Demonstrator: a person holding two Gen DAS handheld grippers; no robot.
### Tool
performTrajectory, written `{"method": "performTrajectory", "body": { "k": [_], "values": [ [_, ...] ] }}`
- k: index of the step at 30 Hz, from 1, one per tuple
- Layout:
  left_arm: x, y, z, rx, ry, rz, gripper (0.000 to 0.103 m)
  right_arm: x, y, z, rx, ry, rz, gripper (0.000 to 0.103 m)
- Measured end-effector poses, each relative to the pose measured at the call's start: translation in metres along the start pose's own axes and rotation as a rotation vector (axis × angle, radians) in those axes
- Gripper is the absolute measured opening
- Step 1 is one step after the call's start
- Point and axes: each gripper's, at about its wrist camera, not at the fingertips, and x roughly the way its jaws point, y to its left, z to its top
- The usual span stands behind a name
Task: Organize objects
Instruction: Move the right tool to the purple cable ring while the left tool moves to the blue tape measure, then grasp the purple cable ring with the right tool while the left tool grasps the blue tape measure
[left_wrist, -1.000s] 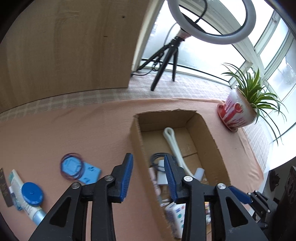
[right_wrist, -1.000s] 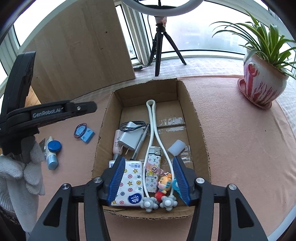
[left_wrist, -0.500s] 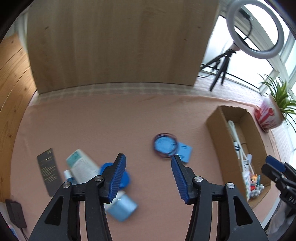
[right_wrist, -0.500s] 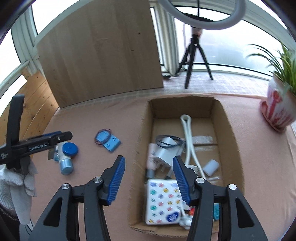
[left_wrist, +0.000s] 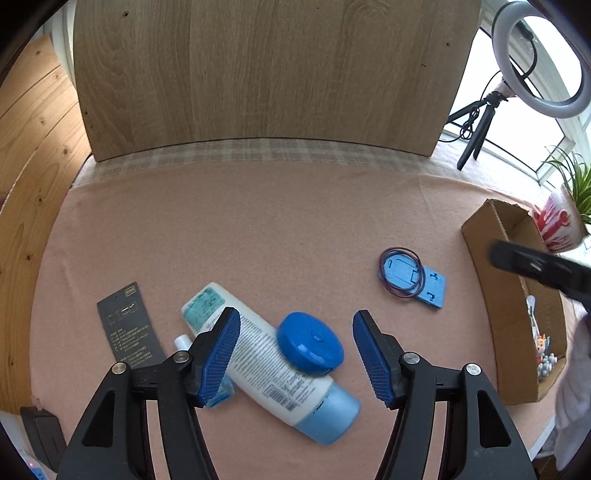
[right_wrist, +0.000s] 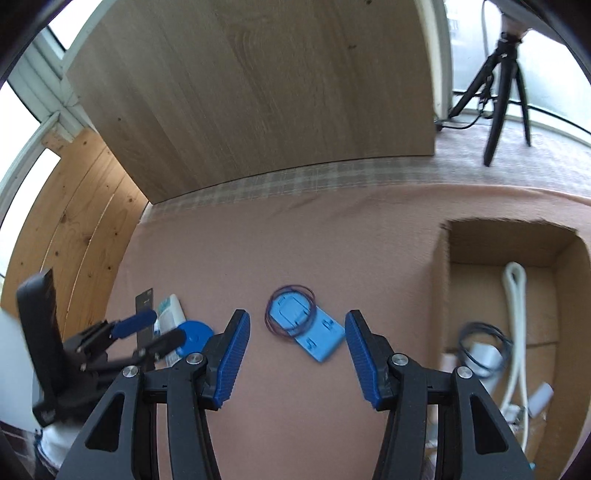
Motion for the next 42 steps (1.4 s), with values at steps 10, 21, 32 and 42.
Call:
{"method": "performTrajectory", "body": {
  "k": [10, 21, 32, 42],
  "values": [
    [0.021, -0.012, 0.001, 0.065, 0.036, -0.032, 0.067, 0.078, 0.003, 0.033, 0.041, 0.151, -0.081, 0.05],
    [0.031, -0.029, -0.017, 0.102, 0.07, -0.153, 0.066, 0.101, 0.029, 0.018, -0.049, 0.206, -0.071, 0.026],
    [0.026, -0.045, -0.051, 0.145, 0.064, -0.166, 0.05, 0.084, 0.03, -0.016, -0.142, 0.194, -0.075, 0.015],
    [0.014, -0.042, -0.078, 0.132, 0.075, -0.193, 0.035, 0.058, 0.018, -0.053, -0.118, 0.174, -0.084, 0.014]
  ]
}}
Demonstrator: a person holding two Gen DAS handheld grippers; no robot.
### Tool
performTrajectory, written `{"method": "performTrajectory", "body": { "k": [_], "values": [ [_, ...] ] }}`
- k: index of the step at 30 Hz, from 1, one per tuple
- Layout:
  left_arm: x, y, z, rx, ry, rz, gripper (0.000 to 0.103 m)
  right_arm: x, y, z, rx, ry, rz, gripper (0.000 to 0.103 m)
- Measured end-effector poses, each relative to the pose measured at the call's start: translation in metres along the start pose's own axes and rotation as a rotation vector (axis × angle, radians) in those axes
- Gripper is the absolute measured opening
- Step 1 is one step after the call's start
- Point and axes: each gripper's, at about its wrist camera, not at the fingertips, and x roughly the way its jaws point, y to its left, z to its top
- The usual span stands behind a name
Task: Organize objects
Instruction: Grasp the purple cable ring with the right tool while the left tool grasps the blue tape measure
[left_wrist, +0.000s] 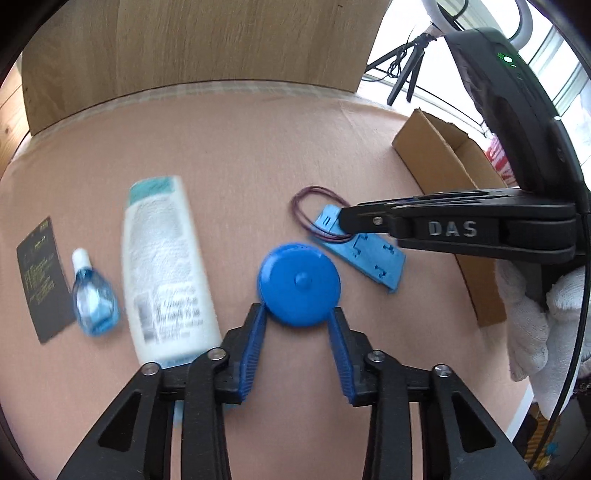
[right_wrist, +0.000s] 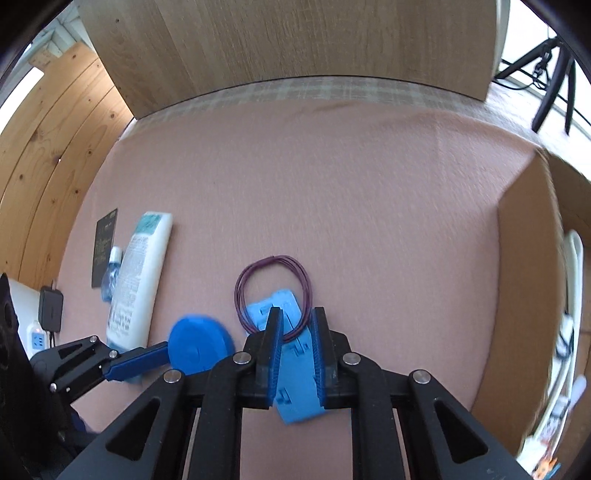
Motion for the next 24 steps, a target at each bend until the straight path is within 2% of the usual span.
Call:
{"method": "performTrajectory", "body": {
  "k": [3, 6, 8, 10, 14, 20, 21, 24],
  "values": [
    [-0.003, -0.003, -0.004, 0.016, 0.013, -0.01, 0.035, -0.004, -0.002, -0.011, 0.007, 0.0, -0.003, 0.014],
    [-0.01, -0.005, -0.005, 0.014, -0.002, 0.015, 0.036, -0.008, -0.003, -0.019, 0.01, -0.005, -0.003, 0.014],
    [-0.015, -0.004, -0.001, 0.005, -0.026, 0.018, 0.051, -0.009, -0.003, -0.022, 0.013, -0.008, -0.005, 0.014],
    [-0.02, -0.003, 0.004, -0.006, -0.053, 0.014, 0.059, -0.008, -0.003, -0.024, 0.022, -0.009, -0.007, 0.014],
    [-0.017, -0.001, 0.023, -0.026, -0.079, 0.0, 0.059, -0.012, -0.001, -0.033, 0.006, -0.02, -0.03, 0.014],
    [0.008, 0.006, 0.036, -0.05, -0.011, -0.015, 0.057, -0.016, -0.004, -0.043, 0.011, -0.018, -0.028, 0.014],
    [0.013, 0.004, 0.037, -0.045, 0.0, -0.027, 0.057, -0.017, -0.005, -0.045, 0.012, -0.018, -0.026, 0.014],
    [0.013, -0.005, 0.028, 0.023, -0.006, 0.003, 0.053, -0.02, -0.007, -0.053, 0.014, -0.017, -0.018, 0.014]
  ]
}}
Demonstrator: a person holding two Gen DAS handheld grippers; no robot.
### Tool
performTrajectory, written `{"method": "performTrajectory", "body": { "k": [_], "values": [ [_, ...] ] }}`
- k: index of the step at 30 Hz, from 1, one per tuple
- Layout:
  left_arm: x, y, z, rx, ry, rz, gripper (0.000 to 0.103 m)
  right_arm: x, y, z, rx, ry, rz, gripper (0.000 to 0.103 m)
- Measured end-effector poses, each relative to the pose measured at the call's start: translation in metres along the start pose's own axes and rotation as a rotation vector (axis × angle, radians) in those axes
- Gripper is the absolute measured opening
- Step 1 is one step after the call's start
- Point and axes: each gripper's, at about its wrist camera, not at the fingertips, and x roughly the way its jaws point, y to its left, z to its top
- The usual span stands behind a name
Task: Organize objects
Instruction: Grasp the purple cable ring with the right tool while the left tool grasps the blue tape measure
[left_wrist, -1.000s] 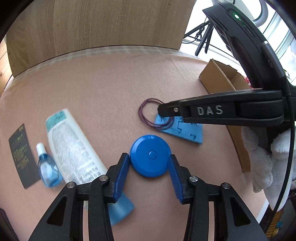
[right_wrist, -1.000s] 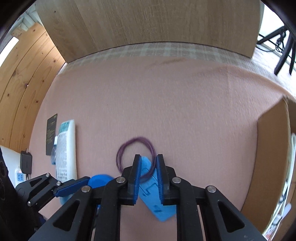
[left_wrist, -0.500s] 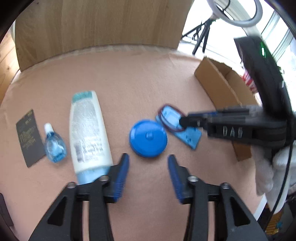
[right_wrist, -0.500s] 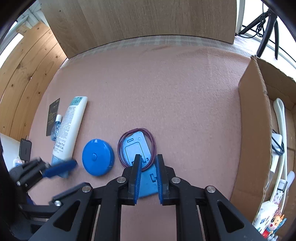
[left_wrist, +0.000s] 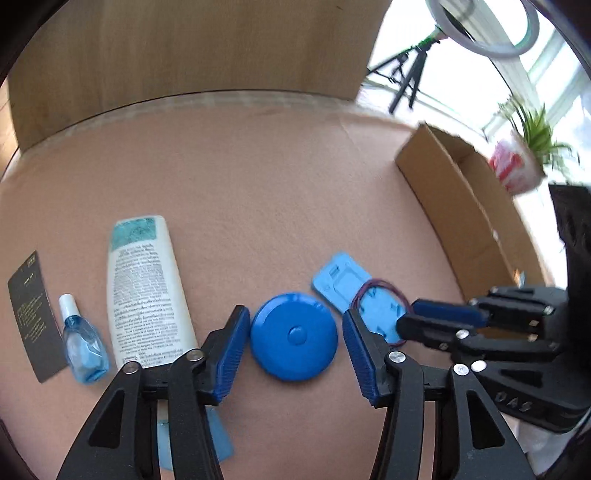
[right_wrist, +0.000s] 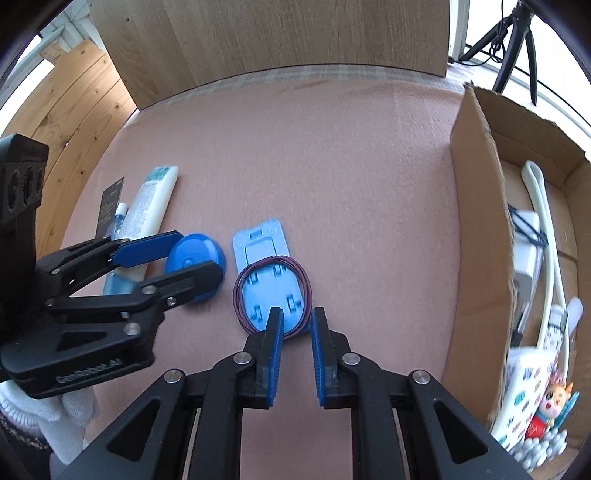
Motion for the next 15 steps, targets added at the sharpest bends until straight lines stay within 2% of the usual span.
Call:
{"method": "performTrajectory", "body": {
  "k": [1, 2, 11, 15],
  "values": [
    [0.0, -0.003, -0.002, 0.017, 0.005, -0.006, 0.053, -0.002, -0.002, -0.004, 0.004, 0.005, 0.01, 0.013],
    [-0.002, -0.005, -0.006, 0.026, 0.009, -0.014, 0.053, 0.002, -0.003, -0.008, 0.008, 0.036, 0.016, 0.006],
    [-0.014, -0.023, -0.041, 0.071, 0.008, -0.027, 0.053, -0.005, 0.002, -0.038, -0.02, 0.021, 0.003, 0.005],
    [-0.022, -0.03, -0.062, 0.093, 0.018, -0.041, 0.053, -0.011, -0.001, -0.048, 0.0, 0.019, 0.029, 0.005]
  ]
}}
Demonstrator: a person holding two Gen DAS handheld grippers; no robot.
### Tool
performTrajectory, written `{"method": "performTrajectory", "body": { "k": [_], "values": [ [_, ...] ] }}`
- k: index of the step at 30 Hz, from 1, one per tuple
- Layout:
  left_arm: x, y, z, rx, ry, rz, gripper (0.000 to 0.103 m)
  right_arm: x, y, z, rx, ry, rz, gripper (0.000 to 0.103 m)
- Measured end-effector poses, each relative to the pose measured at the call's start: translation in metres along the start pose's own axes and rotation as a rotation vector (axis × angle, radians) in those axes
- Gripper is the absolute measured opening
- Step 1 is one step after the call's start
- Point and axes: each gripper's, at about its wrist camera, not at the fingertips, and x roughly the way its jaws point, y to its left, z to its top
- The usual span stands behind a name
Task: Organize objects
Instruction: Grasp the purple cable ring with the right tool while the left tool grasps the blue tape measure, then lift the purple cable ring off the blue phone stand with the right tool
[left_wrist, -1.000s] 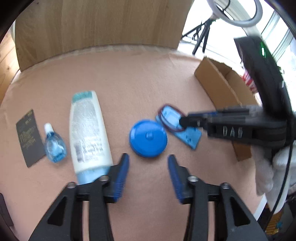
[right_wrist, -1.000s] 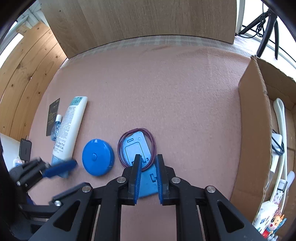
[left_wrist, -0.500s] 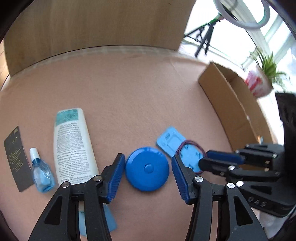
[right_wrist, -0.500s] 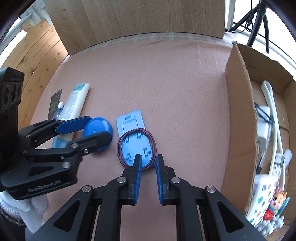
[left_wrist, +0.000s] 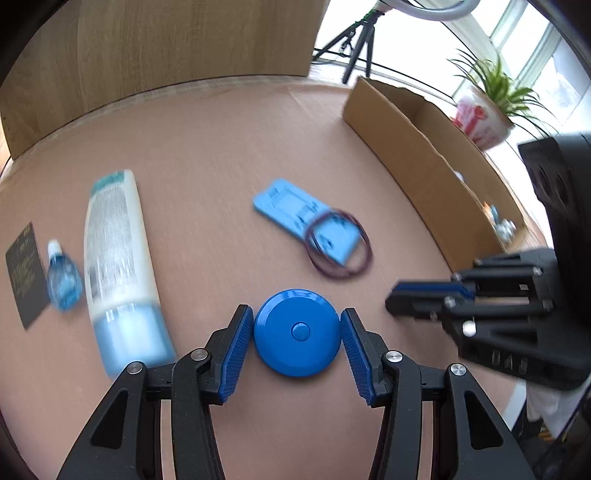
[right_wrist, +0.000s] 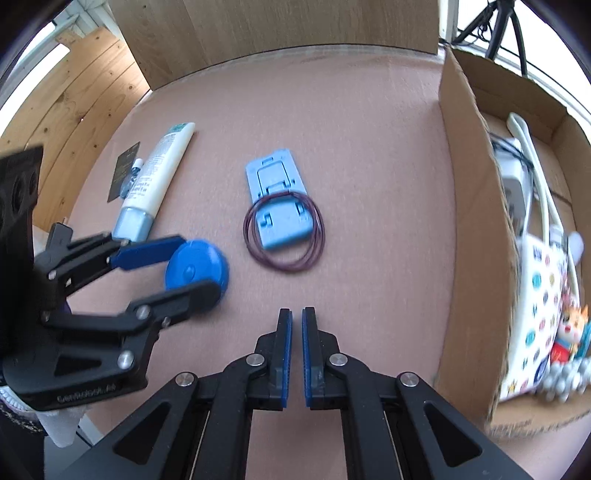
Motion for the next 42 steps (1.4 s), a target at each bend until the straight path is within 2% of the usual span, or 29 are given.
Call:
{"method": "performTrajectory", "body": {
  "k": [2, 3, 5, 8, 10, 12, 15, 19, 22, 25, 31, 34, 39, 42],
  "values": [
    [-0.004, -0.001, -0.008, -0.009, 0.003, 0.002, 0.053, -0.005, -0.002, -0.002, 0.011, -0.025, 0.022, 0.005],
    [-0.007, -0.001, -0.014, -0.012, 0.006, 0.002, 0.053, -0.009, -0.004, -0.001, 0.03, -0.054, 0.006, 0.006],
    [-0.009, -0.001, -0.018, -0.022, 0.004, 0.006, 0.053, -0.014, -0.013, 0.008, 0.091, -0.087, 0.014, 0.023],
    [-0.01, 0.0, -0.025, -0.044, -0.002, -0.004, 0.053, -0.013, -0.024, 0.025, 0.169, -0.098, 0.096, 0.026],
    [-0.012, 0.002, -0.027, -0.062, -0.006, -0.004, 0.053, -0.01, -0.024, 0.038, 0.169, -0.096, 0.077, 0.028],
    [-0.013, 0.003, -0.029, -0.072, -0.011, -0.006, 0.053, -0.004, -0.017, 0.056, 0.143, -0.092, 0.023, 0.028],
    [-0.014, 0.004, -0.032, -0.085, -0.02, -0.005, 0.053, 0.006, -0.012, 0.075, 0.127, -0.063, -0.001, 0.029],
    [-0.015, 0.005, -0.036, -0.097, -0.033, -0.008, 0.053, 0.018, -0.014, 0.088, 0.147, -0.024, -0.004, 0.029],
    [-0.015, 0.007, -0.036, -0.105, -0.039, -0.013, 0.053, 0.026, -0.012, 0.093, 0.125, 0.002, -0.055, 0.029],
    [-0.014, 0.007, -0.036, -0.113, -0.041, -0.015, 0.053, 0.026, -0.009, 0.091, 0.103, 0.016, -0.072, 0.029],
    [-0.012, 0.009, -0.035, -0.122, -0.039, -0.021, 0.054, 0.02, -0.011, 0.069, 0.086, 0.06, -0.043, 0.029],
    [-0.013, 0.009, -0.035, -0.119, -0.032, -0.022, 0.058, 0.014, -0.015, 0.057, 0.094, 0.07, -0.021, 0.029],
    [-0.021, 0.01, -0.038, -0.105, -0.021, 0.0, 0.061, 0.005, -0.019, 0.032, 0.065, 0.08, -0.012, 0.029],
    [-0.027, 0.011, -0.041, -0.105, -0.023, 0.026, 0.061, -0.001, -0.026, 0.017, 0.083, 0.074, 0.024, 0.029]
  ]
}}
